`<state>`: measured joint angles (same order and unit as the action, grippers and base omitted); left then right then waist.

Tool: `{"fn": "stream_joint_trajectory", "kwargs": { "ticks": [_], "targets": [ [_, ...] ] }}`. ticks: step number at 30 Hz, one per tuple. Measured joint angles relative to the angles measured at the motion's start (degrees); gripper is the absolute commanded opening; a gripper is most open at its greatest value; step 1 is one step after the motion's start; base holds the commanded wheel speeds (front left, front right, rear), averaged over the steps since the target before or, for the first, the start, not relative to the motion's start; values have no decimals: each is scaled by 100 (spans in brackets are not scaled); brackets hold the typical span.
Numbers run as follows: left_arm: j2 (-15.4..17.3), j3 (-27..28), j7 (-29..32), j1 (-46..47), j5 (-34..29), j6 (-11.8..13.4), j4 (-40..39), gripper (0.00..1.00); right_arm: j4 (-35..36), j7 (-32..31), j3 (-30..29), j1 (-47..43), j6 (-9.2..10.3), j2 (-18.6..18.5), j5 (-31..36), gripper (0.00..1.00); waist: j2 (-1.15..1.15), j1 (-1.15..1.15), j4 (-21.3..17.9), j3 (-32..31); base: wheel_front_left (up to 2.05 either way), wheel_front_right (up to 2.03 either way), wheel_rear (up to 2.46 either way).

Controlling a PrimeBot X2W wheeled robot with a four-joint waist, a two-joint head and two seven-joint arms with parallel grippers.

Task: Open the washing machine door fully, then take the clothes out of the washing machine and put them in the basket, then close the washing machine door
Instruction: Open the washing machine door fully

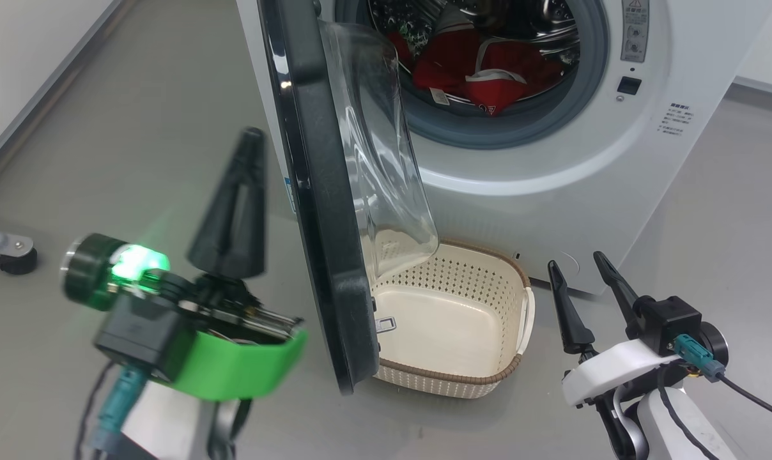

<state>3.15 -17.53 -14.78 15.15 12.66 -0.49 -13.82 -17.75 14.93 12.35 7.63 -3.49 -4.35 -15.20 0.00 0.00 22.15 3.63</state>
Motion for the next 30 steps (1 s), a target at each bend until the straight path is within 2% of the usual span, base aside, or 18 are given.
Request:
{"fn": "stream_joint_trajectory", "kwargs": {
  "ticks": [6, 17, 23, 30],
  "targets": [
    [0, -857, 114, -322, 194, -480, -176, 0, -15, 0, -30, -3, -57, 37, 35, 100, 0, 0, -31, -58, 0, 0, 0],
    [76, -1860, 1201, -985, 802, -594, 53, 0, -49, 0, -76, -65, -114, 69, 94, 100, 0, 0, -71, -86, 0, 0, 0],
    [197, -1915, 1610, -1208, 1006, -594, 392, 0, -54, 0, -92, -81, -118, 80, 125, 100, 0, 0, -90, -54, 0, 0, 0],
    [264, -1557, 1728, -1212, 1053, -528, 668, 0, -55, 0, -119, -80, -151, 86, 166, 100, 0, 0, -112, 3, 0, 0, 0]
  ]
}}
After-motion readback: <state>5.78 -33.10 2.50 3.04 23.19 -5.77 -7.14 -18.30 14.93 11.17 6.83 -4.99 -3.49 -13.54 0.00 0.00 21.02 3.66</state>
